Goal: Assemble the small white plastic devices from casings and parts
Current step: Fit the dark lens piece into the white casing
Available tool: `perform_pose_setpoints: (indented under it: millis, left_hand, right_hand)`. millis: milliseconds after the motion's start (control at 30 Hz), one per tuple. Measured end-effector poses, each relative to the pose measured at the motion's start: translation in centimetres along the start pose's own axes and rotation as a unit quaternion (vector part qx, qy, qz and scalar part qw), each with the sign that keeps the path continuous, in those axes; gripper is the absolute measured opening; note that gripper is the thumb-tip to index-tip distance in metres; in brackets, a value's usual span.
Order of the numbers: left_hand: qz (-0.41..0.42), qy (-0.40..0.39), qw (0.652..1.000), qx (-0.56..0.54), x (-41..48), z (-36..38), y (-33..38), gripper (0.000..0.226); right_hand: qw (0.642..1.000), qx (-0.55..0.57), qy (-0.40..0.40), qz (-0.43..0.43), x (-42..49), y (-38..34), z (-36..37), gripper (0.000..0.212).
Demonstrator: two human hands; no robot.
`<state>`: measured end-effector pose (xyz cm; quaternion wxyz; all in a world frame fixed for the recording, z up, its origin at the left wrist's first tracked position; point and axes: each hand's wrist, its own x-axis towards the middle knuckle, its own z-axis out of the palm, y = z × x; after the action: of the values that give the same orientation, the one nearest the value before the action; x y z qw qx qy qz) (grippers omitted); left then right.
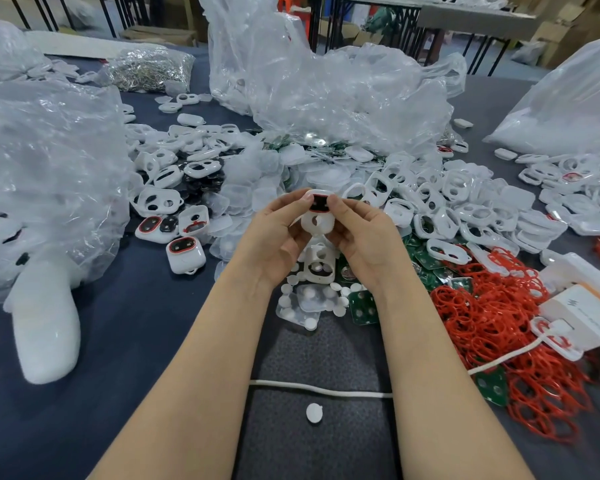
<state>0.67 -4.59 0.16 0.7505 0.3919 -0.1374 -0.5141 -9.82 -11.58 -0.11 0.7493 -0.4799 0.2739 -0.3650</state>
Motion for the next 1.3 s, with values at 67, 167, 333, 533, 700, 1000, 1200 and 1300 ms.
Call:
perform_pose_setpoints:
  millis: [67, 167, 333, 533, 700, 1000, 1200, 1300]
  left_hand:
    - [-0.009, -0.002, 1.000, 0.000, 0.0, 0.0, 0.0, 0.008]
    - [-0.018, -0.012, 1.000, 0.006, -0.1, 0.0, 0.1, 0.007]
    - [-0.045, -0.028, 0.998, 0.022, -0.1, -0.1, 0.0, 0.022]
    - [-0.060, -0.058, 0.997, -0.002, -0.1, -0.4, 0.2, 0.028]
    - [-0.061, -0.045, 0.997, 0.027, -0.1, -0.4, 0.1, 0.027]
    - [-0.041, -0.063, 0.996, 0.038, -0.3, 0.0, 0.1, 0.024]
    - [0.040, -0.050, 0.998, 0.000, -0.1, 0.5, 0.0, 0.005]
    - [0.098, -0.008, 0.991, 0.092, 0.1, 0.4, -0.3, 0.006]
  right_hand:
    - [1.000, 0.018, -0.005, 0.003, -0.1, -0.1, 0.1, 0.013]
    - [1.000, 0.027, -0.011, 0.006, -0.1, -0.3, 0.0, 0.014]
    - [1.000, 0.008, -0.016, 0.005, -0.2, -0.5, -0.2, 0.016]
    - [0.998, 0.046, -0.038, 0.023, -0.4, -0.8, -0.1, 0.017]
    - [0.999, -0.045, -0.021, 0.011, -0.4, -0.9, -0.5, 0.015]
    - [0.998, -0.022, -0.052, 0.008, -0.5, -1.3, -0.8, 0.027]
    - [0.998, 0.053, -0.042, 0.017, -0.6, -1.4, -0.5, 0.024]
    - [1.000, -0.023, 0.007, -0.017, -0.5, -1.4, -0.4, 0.011]
